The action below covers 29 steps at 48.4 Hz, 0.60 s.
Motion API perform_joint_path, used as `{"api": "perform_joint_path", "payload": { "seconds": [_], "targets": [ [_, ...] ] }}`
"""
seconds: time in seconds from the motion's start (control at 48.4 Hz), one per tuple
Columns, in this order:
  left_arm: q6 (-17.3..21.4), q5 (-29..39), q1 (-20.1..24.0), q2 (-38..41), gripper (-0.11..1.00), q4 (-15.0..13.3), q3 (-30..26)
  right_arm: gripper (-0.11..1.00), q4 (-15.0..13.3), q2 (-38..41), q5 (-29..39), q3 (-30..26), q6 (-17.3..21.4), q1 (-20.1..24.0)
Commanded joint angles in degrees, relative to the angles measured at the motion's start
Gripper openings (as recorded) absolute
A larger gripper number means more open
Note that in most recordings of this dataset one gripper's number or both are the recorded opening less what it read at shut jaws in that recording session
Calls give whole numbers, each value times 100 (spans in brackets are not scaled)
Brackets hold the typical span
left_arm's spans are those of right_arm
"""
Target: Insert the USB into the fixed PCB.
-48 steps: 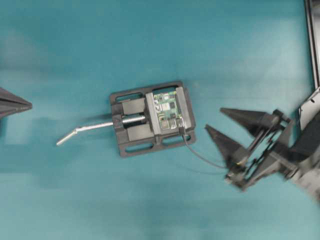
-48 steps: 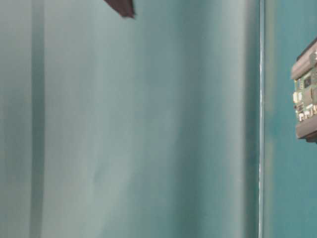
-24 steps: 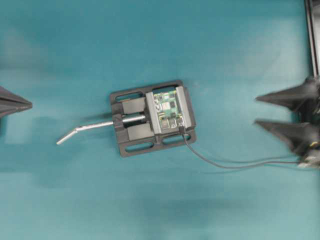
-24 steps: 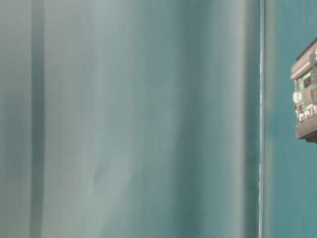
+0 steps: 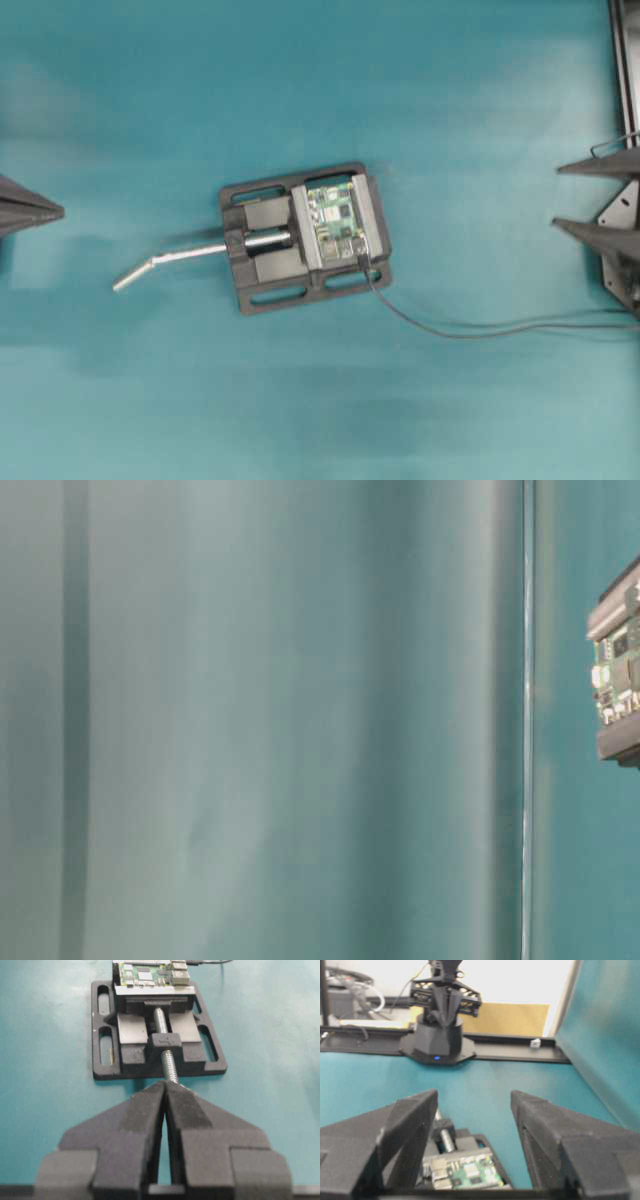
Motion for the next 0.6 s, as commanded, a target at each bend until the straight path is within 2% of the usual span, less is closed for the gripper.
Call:
{"api": "perform_joint_path", "payload": {
  "seconds": [0.0, 0.145, 0.372, 0.579],
  "targets": [
    [-9, -18, -9, 35, 1, 9, -132, 68, -26, -70, 79, 9, -9, -88],
    [-9, -18, -9, 35, 1, 18, -132, 68, -35, -62, 352, 9, -44, -387],
    [-9, -18, -9, 35, 1, 18, -132, 69, -44, 141, 791, -185, -404, -1380],
    [-9, -18, -9, 35, 1, 18, -132, 70, -53, 0, 1362, -149, -501, -2215]
  ]
}}
